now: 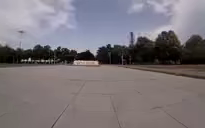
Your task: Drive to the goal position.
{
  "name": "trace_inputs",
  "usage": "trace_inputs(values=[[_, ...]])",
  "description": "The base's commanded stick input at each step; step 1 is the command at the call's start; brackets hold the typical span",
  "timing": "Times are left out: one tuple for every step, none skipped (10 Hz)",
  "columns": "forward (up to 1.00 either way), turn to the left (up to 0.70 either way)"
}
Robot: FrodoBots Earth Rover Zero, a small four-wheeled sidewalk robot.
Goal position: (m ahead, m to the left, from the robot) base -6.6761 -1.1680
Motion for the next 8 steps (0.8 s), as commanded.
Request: trace_inputs(values=[[1.0,0.0],[1.0,0.0],[1.0,0.0],[1.0,0.0],[1.0,0.0],[1.0,0.0],[1.0,0.0],[1.0,0.0]])
